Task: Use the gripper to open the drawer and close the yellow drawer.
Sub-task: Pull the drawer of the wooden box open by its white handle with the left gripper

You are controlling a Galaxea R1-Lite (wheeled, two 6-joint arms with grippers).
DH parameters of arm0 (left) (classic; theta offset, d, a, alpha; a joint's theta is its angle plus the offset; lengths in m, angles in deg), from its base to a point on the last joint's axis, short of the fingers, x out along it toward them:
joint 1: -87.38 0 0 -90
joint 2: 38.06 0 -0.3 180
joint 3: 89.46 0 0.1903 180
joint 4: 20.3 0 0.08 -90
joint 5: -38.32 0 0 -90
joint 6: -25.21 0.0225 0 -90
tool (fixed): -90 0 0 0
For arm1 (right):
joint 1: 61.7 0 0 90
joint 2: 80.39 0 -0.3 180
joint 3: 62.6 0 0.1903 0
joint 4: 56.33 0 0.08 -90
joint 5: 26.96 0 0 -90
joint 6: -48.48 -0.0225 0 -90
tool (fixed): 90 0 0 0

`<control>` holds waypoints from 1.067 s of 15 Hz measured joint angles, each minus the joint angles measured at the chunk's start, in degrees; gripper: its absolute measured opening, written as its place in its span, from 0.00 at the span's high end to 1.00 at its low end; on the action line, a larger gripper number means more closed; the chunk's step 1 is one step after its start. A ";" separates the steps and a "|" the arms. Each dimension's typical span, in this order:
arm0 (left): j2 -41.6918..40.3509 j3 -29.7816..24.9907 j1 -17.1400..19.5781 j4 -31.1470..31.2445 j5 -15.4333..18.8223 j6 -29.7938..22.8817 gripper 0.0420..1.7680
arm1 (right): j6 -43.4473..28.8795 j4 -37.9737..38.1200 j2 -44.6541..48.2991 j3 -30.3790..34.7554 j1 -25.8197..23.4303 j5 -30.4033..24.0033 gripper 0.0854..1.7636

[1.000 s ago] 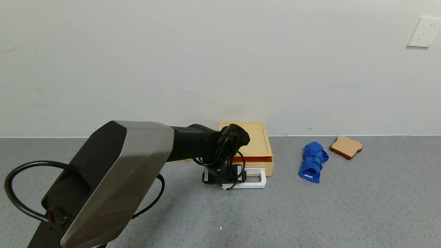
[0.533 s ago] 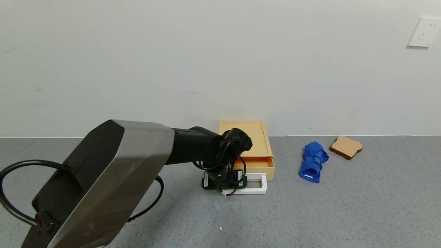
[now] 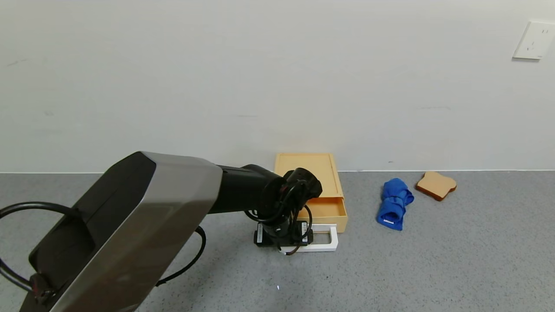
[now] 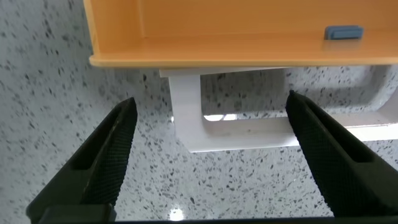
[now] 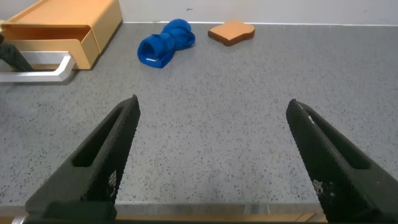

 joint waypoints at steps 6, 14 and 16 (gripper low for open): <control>-1.71 -3.75 -1.74 0.18 0.48 -2.39 0.03 | -0.02 0.02 0.00 0.00 0.00 0.02 0.02; -4.19 -8.90 -4.36 0.18 0.39 -5.17 0.03 | 0.00 0.00 0.00 0.00 0.00 0.02 0.02; -4.72 -9.73 -4.69 0.11 0.41 -5.45 0.03 | -0.02 -0.02 0.00 0.00 0.00 0.00 0.02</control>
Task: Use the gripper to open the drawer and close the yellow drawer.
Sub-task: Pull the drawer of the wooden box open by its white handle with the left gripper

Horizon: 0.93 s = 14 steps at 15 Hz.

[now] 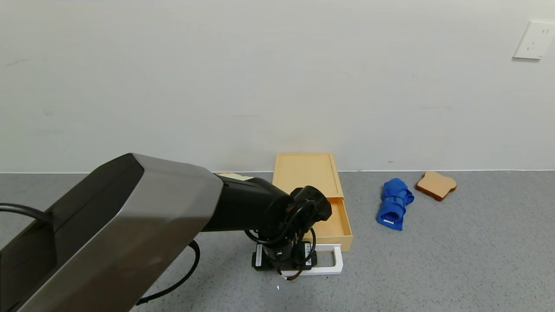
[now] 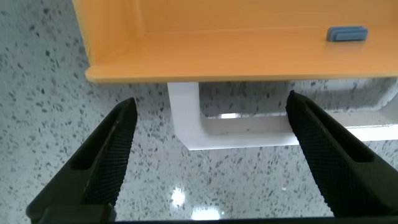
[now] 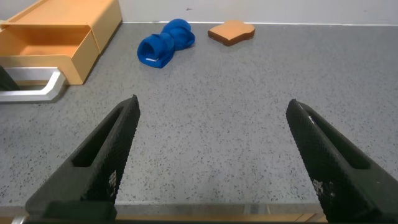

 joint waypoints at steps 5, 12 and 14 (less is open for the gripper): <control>-1.77 -2.76 -1.66 0.52 0.44 -1.10 0.03 | 0.00 0.02 0.00 0.00 0.00 0.02 0.02; -3.33 -4.02 -1.88 0.32 0.12 -2.40 0.03 | 0.02 0.02 0.00 0.00 0.00 0.02 0.02; -3.74 -3.80 -1.82 0.16 0.09 -2.38 0.03 | 0.00 0.02 0.00 0.00 0.00 0.02 0.02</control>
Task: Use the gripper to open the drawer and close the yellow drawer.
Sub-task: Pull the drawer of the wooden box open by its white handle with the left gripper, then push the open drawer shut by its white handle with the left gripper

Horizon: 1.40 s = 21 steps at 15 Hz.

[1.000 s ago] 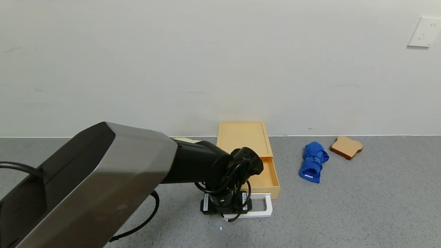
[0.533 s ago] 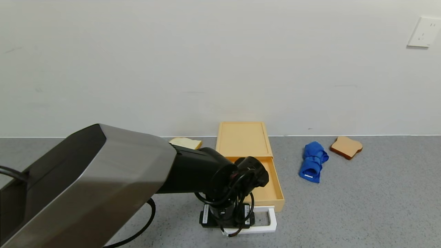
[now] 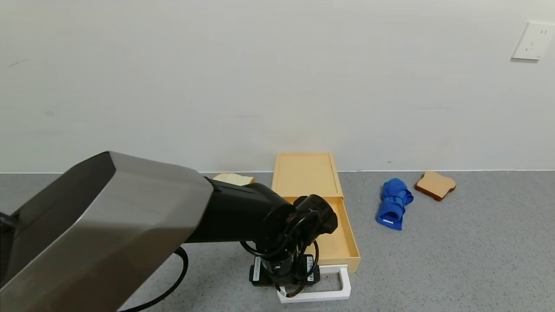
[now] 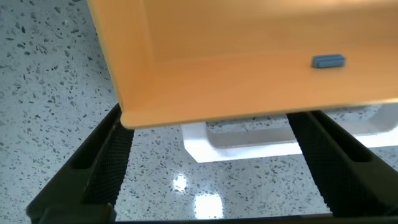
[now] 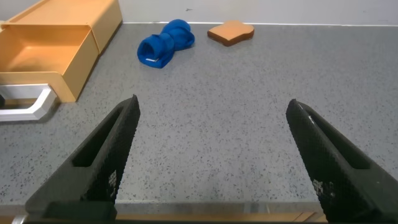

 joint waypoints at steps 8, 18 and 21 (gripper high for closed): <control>-8.16 0.63 0.80 4.11 -0.06 3.64 0.03 | 0.02 0.00 0.00 0.00 0.00 0.00 0.02; -28.26 -0.94 16.26 5.35 16.45 30.05 0.03 | 0.00 0.02 0.00 0.00 0.00 0.00 0.02; -33.19 -7.95 23.87 -6.03 25.36 36.45 0.03 | 0.02 0.00 0.00 0.00 0.00 0.00 0.02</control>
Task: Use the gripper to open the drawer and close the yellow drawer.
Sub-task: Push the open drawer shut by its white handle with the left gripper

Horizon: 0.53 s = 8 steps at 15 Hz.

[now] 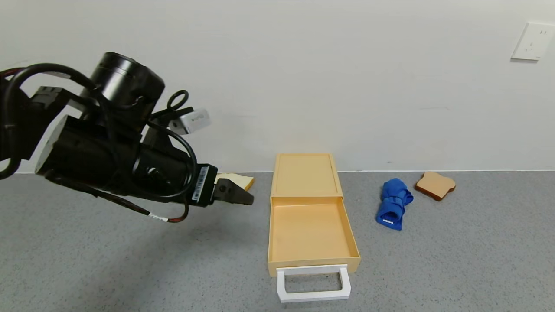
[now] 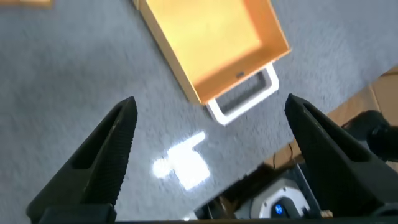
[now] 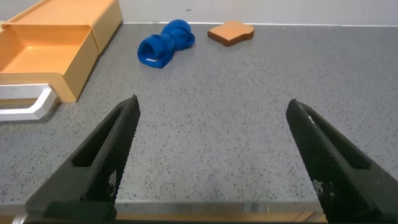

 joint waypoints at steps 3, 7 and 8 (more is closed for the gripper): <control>-4.05 -11.24 5.49 -16.10 4.84 2.86 0.03 | 0.00 0.00 0.00 0.00 0.00 0.00 0.02; -7.79 -23.98 7.91 -34.30 6.86 3.44 0.03 | 0.00 0.00 0.00 0.00 0.00 0.00 0.02; -8.40 -25.93 7.96 -36.32 7.33 3.41 0.03 | -0.02 0.00 0.00 0.00 0.00 -0.02 0.02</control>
